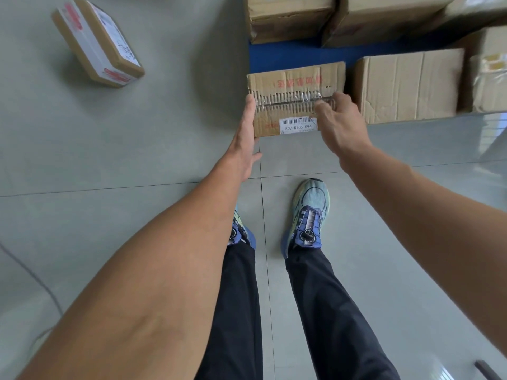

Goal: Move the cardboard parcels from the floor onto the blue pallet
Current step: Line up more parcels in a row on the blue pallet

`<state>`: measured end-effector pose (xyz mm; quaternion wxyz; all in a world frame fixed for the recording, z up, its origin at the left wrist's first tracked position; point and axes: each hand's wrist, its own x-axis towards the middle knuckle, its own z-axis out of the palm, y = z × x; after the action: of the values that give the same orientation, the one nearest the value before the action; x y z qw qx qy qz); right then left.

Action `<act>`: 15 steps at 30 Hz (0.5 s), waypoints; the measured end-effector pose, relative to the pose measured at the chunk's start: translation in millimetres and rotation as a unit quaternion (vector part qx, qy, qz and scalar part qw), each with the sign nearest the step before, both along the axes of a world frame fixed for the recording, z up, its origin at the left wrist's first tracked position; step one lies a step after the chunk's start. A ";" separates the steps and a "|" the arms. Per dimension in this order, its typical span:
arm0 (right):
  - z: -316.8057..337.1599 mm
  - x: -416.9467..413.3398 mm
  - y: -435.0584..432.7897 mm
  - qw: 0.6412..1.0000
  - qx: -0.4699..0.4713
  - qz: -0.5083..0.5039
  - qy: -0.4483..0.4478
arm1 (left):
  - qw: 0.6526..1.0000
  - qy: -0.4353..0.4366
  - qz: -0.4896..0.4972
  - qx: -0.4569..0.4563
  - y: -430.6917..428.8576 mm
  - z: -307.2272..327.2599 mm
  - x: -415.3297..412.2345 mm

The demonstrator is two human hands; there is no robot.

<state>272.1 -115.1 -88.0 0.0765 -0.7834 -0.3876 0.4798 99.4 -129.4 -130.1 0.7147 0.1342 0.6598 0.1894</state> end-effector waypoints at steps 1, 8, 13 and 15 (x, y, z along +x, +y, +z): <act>0.1 -0.3 0.0 1.000 0.002 0.006 -0.005 | 1.000 -0.003 0.004 0.000 0.5 0.3 0.4; 2.2 -4.2 2.2 0.998 0.004 0.053 -0.029 | 1.000 -0.008 0.004 -0.003 9.7 0.6 0.8; 15.8 -10.4 1.0 0.996 0.019 0.080 -0.042 | 1.000 0.014 -0.018 -0.006 4.3 11.3 -5.7; 28.1 -11.9 -0.2 0.996 0.025 0.080 -0.041 | 0.999 0.033 -0.015 -0.010 2.8 23.8 -10.9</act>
<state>260.1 -115.3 -59.9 0.0415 -0.7663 -0.4640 0.4424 88.5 -126.5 -106.3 0.6968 0.1431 0.6827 0.1673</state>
